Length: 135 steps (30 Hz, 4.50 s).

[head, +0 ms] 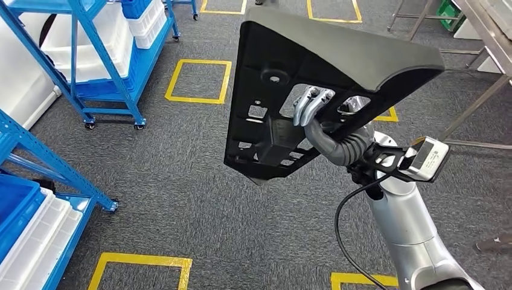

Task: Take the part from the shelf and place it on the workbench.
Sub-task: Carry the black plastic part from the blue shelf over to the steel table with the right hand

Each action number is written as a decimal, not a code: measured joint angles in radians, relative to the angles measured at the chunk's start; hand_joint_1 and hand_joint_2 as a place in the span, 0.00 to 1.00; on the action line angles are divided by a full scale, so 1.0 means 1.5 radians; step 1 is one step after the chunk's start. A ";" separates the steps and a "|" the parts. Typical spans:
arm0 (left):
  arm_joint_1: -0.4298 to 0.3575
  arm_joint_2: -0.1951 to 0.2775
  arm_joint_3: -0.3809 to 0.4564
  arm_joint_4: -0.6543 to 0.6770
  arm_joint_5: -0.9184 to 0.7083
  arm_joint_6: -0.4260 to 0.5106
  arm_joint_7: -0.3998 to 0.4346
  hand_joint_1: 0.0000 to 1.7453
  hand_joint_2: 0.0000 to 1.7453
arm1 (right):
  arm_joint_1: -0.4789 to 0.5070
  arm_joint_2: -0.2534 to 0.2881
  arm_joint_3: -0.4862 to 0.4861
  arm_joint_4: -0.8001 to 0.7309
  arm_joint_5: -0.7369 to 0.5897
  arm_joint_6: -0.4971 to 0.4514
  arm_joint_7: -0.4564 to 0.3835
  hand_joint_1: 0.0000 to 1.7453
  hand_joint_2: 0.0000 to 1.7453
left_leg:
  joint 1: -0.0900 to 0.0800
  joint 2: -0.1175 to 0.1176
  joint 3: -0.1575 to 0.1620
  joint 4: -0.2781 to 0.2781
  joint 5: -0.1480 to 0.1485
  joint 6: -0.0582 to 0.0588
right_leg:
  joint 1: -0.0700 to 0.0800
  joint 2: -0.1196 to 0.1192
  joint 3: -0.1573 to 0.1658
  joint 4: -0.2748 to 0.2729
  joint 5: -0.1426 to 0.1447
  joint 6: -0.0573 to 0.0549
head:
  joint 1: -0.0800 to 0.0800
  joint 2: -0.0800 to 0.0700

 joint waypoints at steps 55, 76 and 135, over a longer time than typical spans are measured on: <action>0.002 -0.013 -0.014 0.000 0.021 0.017 -0.014 0.00 1.00 | 0.071 0.005 0.024 -0.038 -0.195 0.111 -0.044 1.00 1.00 | -0.003 0.048 -0.061 0.145 -0.058 -0.019 | 0.003 -0.052 0.022 -0.008 -0.013 -0.018 | 0.000 0.000; 0.000 -0.005 -0.014 0.000 0.037 0.035 0.001 0.00 1.00 | 0.059 0.050 0.005 -0.038 -0.215 0.126 -0.019 1.00 1.00 | -0.006 0.105 0.023 -0.013 -0.012 -0.006 | 0.006 -0.124 0.012 -0.003 -0.013 0.004 | 0.000 0.000; -0.011 0.003 -0.016 0.000 0.042 0.039 -0.005 0.00 1.00 | 0.125 0.060 0.044 -0.060 -0.171 0.037 -0.058 1.00 1.00 | 0.000 0.098 0.024 -0.013 -0.014 -0.001 | -0.001 -0.126 0.010 0.006 -0.011 0.018 | 0.000 0.000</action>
